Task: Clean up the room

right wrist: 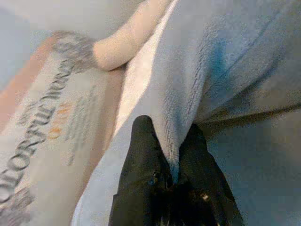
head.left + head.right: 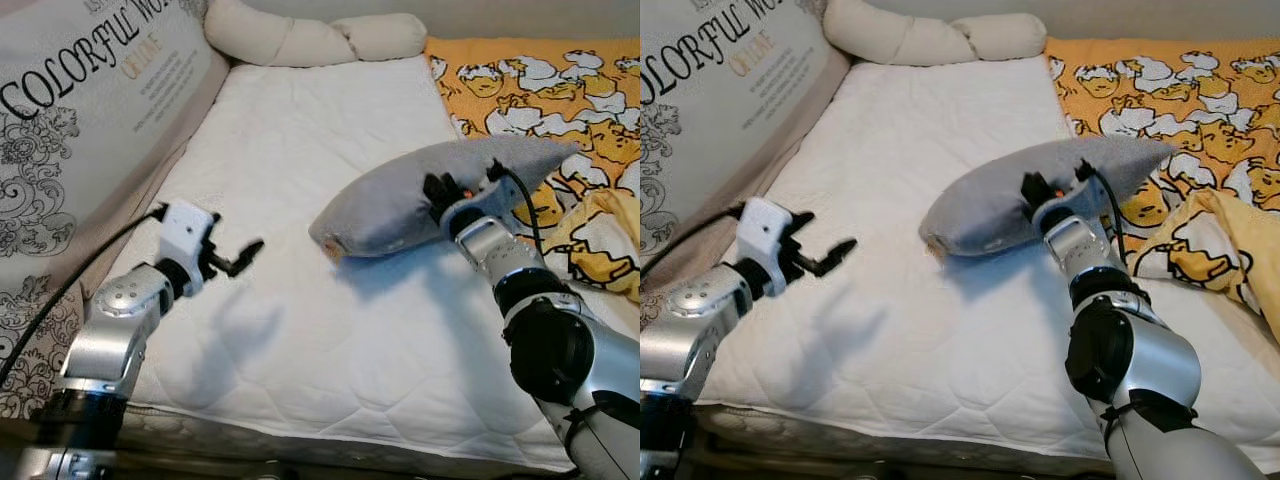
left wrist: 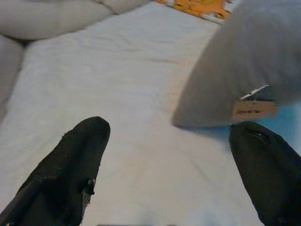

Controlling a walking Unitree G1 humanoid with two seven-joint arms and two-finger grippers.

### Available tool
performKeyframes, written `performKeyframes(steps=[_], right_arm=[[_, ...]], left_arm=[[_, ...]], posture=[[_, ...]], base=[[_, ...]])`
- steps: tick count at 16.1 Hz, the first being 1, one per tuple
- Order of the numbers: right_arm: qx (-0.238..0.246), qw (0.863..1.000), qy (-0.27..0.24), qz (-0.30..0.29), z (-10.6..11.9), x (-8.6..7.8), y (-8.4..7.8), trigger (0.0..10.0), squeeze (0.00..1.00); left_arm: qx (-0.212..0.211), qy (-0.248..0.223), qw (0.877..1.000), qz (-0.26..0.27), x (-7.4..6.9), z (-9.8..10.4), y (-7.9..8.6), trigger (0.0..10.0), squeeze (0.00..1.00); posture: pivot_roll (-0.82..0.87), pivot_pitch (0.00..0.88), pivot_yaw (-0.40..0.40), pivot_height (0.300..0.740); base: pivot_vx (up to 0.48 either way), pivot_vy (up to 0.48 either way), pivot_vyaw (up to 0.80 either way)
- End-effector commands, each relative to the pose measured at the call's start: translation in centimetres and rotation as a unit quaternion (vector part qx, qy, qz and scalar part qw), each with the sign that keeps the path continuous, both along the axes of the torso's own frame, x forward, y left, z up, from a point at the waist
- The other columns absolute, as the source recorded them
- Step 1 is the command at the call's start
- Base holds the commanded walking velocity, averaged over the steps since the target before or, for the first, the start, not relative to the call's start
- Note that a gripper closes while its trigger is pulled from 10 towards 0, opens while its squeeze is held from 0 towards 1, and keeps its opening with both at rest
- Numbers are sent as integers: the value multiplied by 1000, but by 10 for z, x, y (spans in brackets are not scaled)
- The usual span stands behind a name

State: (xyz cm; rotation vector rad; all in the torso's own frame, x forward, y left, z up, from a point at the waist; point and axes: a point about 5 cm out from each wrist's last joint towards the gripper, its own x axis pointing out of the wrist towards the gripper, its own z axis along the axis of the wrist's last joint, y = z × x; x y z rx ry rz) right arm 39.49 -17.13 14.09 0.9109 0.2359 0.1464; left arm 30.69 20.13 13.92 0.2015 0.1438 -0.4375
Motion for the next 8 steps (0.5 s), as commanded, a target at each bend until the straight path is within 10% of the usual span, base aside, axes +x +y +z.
performKeyframes(steps=[1,8], right_arm=[[-8,997,-65,41,34,10,8,0,0],[17,949,-202,241,88,7,51,0,0]], left_arm=[[0,-17,999,28,4,5,6,10000,0],[0,-70,972,223,16,19,60,10000,0]], posture=[[32,0,92,740],[23,0,103,740]], base=[[0,0,0],[0,0,0]])
